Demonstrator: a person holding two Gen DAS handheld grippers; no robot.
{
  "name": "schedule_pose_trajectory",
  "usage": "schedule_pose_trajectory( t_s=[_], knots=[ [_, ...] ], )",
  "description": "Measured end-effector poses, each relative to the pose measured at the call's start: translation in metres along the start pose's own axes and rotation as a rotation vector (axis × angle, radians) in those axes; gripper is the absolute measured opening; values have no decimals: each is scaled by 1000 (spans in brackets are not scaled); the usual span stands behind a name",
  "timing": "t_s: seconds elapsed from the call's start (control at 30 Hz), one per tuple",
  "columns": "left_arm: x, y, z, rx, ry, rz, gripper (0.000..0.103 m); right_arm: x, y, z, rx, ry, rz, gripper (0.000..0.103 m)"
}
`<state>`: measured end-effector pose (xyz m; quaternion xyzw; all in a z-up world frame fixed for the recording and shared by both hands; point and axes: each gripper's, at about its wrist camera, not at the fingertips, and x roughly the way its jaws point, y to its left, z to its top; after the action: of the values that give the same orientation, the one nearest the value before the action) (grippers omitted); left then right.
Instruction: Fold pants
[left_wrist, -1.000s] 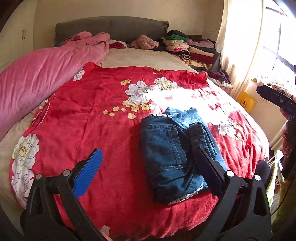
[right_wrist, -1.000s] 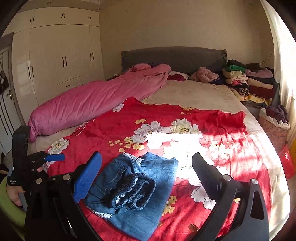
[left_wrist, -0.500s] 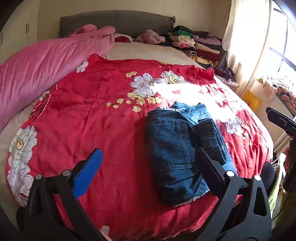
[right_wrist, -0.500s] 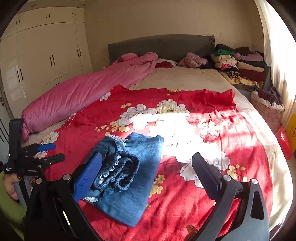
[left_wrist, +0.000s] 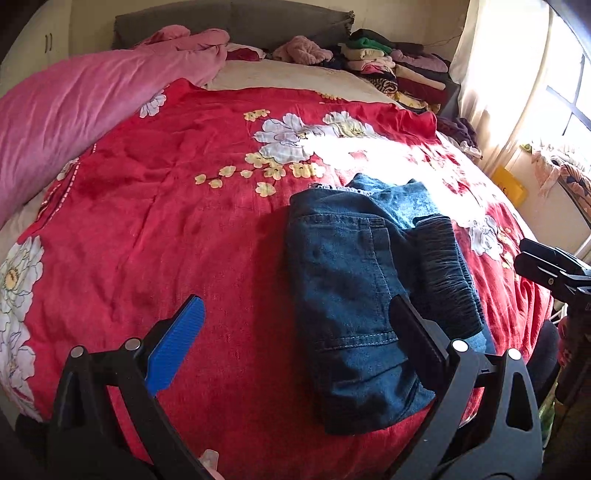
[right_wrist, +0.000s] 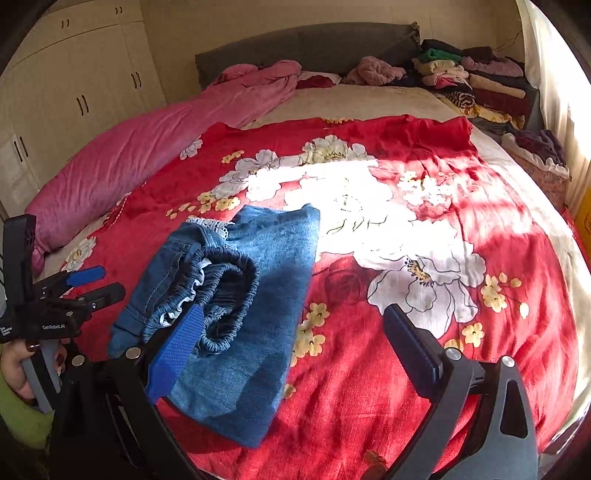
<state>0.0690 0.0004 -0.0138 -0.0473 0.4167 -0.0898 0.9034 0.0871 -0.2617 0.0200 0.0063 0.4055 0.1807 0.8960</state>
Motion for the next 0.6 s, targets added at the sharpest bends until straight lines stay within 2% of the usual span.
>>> schedule_pose_trajectory(
  t_s=[0.17,0.2,0.23,0.37,0.6],
  knots=[
    [15,-3,-2,4,38,-22,93,14,1,0,8,21,7,94],
    [18,-4,-1,7,41,-28,93,16,2,0,3,21,12,84],
    [20,-5,-1,11,42,-32,93,18,2,2,-2,24,16,79],
    [28,-8,3,26,44,-40,93,31,2,2,-3,56,31,69],
    [47,-15,5,23,71,-82,93,58,2,-3,30,133,95,69]
  ],
)
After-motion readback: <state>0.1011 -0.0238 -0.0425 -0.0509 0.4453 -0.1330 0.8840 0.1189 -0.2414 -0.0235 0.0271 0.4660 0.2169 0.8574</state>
